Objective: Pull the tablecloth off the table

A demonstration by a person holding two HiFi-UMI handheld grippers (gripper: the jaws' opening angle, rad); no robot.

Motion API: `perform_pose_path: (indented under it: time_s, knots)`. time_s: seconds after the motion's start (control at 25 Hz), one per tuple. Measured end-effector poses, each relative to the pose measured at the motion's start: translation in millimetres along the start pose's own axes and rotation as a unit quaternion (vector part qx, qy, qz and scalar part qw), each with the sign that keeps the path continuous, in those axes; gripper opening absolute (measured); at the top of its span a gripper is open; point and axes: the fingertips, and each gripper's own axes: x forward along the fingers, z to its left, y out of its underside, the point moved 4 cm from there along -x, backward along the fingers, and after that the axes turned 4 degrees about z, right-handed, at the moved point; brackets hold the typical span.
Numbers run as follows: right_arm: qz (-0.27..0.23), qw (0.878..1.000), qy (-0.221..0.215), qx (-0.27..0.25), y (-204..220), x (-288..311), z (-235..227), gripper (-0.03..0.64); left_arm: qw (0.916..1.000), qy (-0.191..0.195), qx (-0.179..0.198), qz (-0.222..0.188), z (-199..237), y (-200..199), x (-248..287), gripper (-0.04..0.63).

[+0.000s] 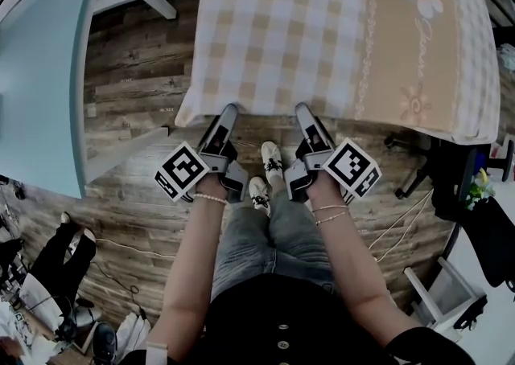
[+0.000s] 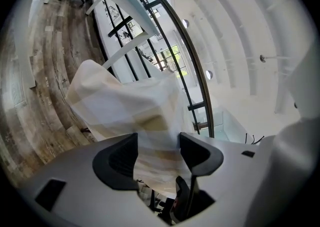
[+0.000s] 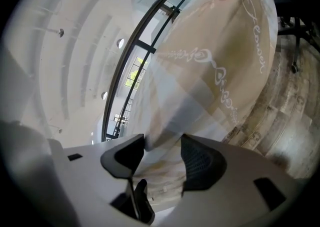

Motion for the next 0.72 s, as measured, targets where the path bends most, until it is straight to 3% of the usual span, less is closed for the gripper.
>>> perform_pose_path:
  time_s: [0.28, 0.44, 0.72]
  knots:
    - [0.003, 1.0, -0.011, -0.012, -1.2, 0.4, -2.0, 0.239, 0.9999, 0.009, 0.006, -0.005, -0.9, 1.4, 2.2, 0.264]
    - [0.004, 1.0, -0.013, -0.01, 0.0, -0.9, -1.7, 0.233, 0.9996, 0.022, -0.001, -0.021, -5.9, 3.5, 0.6, 0.206]
    - [-0.007, 1.0, -0.005, -0.009, 2.3, -5.6, 0.7, 0.206, 0.9994, 0.03, 0.008, -0.016, -8.3, 5.0, -1.9, 0.175]
